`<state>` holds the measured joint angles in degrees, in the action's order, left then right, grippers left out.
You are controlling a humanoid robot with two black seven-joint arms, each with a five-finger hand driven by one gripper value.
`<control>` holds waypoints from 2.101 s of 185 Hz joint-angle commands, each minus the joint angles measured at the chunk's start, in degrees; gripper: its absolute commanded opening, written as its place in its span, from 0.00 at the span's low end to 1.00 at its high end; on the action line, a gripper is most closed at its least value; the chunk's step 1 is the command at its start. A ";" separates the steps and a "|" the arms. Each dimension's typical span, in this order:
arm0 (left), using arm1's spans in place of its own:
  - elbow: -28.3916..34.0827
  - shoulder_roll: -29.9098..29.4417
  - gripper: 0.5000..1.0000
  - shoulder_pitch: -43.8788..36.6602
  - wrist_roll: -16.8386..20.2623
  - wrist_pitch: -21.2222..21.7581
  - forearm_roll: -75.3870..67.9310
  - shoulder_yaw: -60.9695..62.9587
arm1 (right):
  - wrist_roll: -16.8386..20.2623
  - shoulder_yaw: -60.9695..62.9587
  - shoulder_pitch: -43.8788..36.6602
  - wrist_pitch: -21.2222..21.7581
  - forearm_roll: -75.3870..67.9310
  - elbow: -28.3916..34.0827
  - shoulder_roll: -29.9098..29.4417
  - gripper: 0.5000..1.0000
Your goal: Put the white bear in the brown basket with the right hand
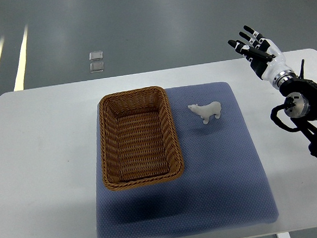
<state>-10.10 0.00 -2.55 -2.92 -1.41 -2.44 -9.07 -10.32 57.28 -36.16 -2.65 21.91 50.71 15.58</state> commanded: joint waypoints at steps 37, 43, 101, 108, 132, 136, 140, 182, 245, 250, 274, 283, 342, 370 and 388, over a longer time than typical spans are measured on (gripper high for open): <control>0.26 0.00 1.00 0.00 0.37 0.09 0.42 -0.25 | 0.03 0.02 -0.05 0.01 -0.02 0.00 0.15 0.85; 0.52 0.00 1.00 0.00 0.37 0.18 0.42 0.02 | 0.12 -0.07 -0.05 0.10 -0.02 0.00 0.24 0.85; 0.70 0.00 1.00 0.00 0.37 0.62 0.42 0.02 | 0.21 -0.59 -0.58 2.91 1.91 0.00 1.73 0.85; 0.70 0.00 1.00 0.00 0.37 0.62 0.42 0.02 | 0.21 -0.59 -0.84 3.61 3.05 0.09 1.73 0.85; 0.79 0.00 1.00 0.00 0.37 0.62 0.42 -0.07 | 0.21 -0.68 -1.02 5.81 6.48 0.09 1.82 0.85; 0.79 0.00 1.00 0.00 0.37 0.62 0.42 -0.07 | 0.21 -0.68 -1.19 6.16 7.18 0.09 1.82 0.85; 0.79 0.00 1.00 0.00 0.37 0.62 0.42 0.02 | 0.21 -0.68 -1.28 6.52 7.89 0.09 1.82 0.85; 0.79 0.00 1.00 0.00 0.37 0.62 0.42 -0.07 | 0.12 -3.14 -2.25 10.38 17.73 0.44 2.87 0.85; 0.79 0.00 1.00 0.00 0.37 0.62 0.42 0.02 | -0.23 -10.35 -7.08 20.05 43.22 2.81 9.12 0.85; 0.79 0.00 1.00 0.00 0.37 0.62 0.42 0.02 | -0.23 -11.75 -7.78 20.40 45.93 3.16 9.47 0.85; 0.79 0.00 1.00 0.00 0.37 0.62 0.42 0.02 | -0.32 -16.76 -9.28 19.88 56.92 3.51 9.99 0.85; 0.79 0.00 1.00 0.00 0.37 0.62 0.42 0.02 | -0.32 -17.91 -9.72 19.79 60.09 3.51 9.91 0.85; 0.79 0.00 1.00 0.00 0.37 0.62 0.42 0.02 | -0.05 -24.76 -11.74 19.61 69.32 3.51 9.38 0.85; 0.79 0.00 1.00 0.00 0.37 0.62 0.42 0.02 | 0.12 -27.57 -12.79 17.94 69.59 3.51 8.76 0.85; 0.79 0.00 1.00 0.00 0.37 0.62 0.42 0.02 | 0.21 -28.72 -12.88 17.24 69.67 3.51 8.68 0.83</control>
<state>-9.31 0.00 -2.55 -2.55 -0.79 -2.02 -9.05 -10.19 29.89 -48.82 15.38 91.46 54.24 24.39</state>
